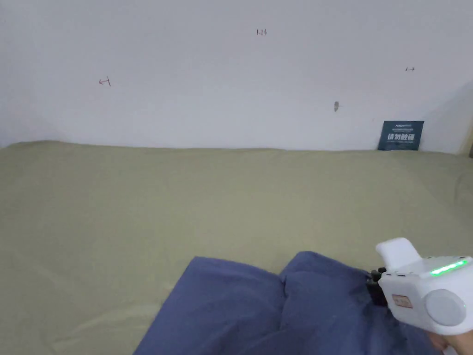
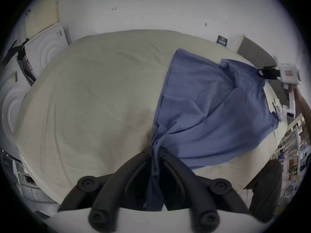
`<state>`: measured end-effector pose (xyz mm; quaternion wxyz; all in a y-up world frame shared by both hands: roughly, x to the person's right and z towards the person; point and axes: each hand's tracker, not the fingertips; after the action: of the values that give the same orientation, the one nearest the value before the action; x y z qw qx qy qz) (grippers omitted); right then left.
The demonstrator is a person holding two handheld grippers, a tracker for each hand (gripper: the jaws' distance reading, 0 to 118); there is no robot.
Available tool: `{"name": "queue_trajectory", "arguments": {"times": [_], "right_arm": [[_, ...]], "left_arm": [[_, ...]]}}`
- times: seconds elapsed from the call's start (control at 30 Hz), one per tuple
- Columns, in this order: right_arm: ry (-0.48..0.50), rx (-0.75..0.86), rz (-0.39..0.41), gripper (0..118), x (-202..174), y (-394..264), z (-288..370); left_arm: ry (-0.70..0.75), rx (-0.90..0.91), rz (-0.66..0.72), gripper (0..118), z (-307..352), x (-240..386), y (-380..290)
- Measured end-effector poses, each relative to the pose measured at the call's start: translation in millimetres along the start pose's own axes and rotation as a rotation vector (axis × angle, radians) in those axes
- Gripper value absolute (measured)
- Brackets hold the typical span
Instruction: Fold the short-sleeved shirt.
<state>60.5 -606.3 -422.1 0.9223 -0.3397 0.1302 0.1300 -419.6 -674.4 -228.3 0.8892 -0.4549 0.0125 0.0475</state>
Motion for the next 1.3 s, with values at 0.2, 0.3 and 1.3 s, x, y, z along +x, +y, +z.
{"name": "queue_trajectory", "arguments": {"times": [0.2,0.3,1.3], "right_arm": [[-0.014,0.183,-0.069,1,21,16,128],[-0.036,0.289,-0.121,1,33,24,187],[-0.155,0.561,-0.201,1,71,206,279]], "left_arm": [[-0.022,0.182,0.060,7,63,5,40],[-0.021,0.276,0.067,7,102,9,73],[0.106,0.536,0.014,7,248,39,286]]}}
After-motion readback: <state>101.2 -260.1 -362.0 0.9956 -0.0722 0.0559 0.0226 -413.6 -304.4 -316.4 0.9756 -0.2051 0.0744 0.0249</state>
